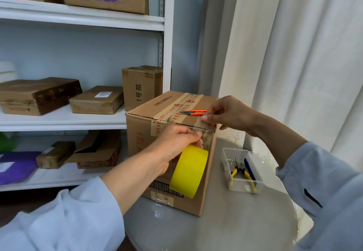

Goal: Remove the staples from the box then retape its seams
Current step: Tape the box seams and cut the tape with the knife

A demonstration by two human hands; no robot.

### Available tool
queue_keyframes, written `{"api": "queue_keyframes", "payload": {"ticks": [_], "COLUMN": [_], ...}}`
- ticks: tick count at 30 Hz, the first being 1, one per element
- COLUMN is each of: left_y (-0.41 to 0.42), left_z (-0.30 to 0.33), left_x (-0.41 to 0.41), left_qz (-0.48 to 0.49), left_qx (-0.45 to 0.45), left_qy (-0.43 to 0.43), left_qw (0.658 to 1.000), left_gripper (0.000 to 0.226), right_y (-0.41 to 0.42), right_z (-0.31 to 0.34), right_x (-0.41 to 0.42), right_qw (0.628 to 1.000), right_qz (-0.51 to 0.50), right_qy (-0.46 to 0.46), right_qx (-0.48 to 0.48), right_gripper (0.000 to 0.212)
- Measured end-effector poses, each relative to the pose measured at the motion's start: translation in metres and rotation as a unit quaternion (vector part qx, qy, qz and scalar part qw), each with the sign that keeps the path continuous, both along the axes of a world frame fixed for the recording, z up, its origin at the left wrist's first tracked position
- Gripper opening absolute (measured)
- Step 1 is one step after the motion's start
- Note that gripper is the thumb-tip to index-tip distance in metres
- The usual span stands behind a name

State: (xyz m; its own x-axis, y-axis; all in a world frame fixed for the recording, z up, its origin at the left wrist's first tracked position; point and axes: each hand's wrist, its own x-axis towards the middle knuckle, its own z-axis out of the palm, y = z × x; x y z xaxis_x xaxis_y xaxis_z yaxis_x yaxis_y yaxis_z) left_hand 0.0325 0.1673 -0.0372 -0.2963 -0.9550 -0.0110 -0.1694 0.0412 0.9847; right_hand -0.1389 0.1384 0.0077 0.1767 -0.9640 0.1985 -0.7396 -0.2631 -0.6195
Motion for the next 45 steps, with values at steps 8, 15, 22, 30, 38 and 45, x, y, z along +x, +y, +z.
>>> {"api": "queue_keyframes", "payload": {"ticks": [8, 15, 22, 30, 38, 45], "left_y": [-0.007, -0.007, -0.006, -0.006, -0.005, -0.006], "left_z": [-0.009, -0.011, -0.014, -0.014, -0.015, -0.015], "left_x": [0.0, 0.0, -0.001, -0.001, 0.0, -0.001], "left_qz": [-0.003, -0.009, -0.014, -0.01, -0.011, -0.012], "left_qx": [0.0, 0.001, 0.006, 0.001, 0.001, -0.007], "left_qy": [0.0, 0.006, 0.008, 0.018, 0.013, 0.012], "left_qw": [1.0, 1.0, 1.0, 1.0, 1.0, 1.0], "left_gripper": [0.024, 0.024, 0.026, 0.026, 0.027, 0.026], "right_y": [-0.007, -0.008, -0.007, -0.008, -0.009, 0.001], "right_z": [-0.004, -0.003, -0.009, -0.017, -0.014, -0.002], "right_x": [-0.001, 0.001, -0.005, 0.005, 0.007, -0.012], "right_qw": [1.0, 1.0, 0.996, 0.998, 0.997, 0.993], "right_qz": [0.0, -0.006, -0.045, -0.069, -0.069, 0.006], "right_qy": [0.009, 0.025, -0.046, 0.009, 0.018, -0.029], "right_qx": [-0.005, -0.001, 0.059, -0.001, 0.016, 0.116], "right_gripper": [0.012, 0.012, 0.032, 0.029, 0.019, 0.015]}}
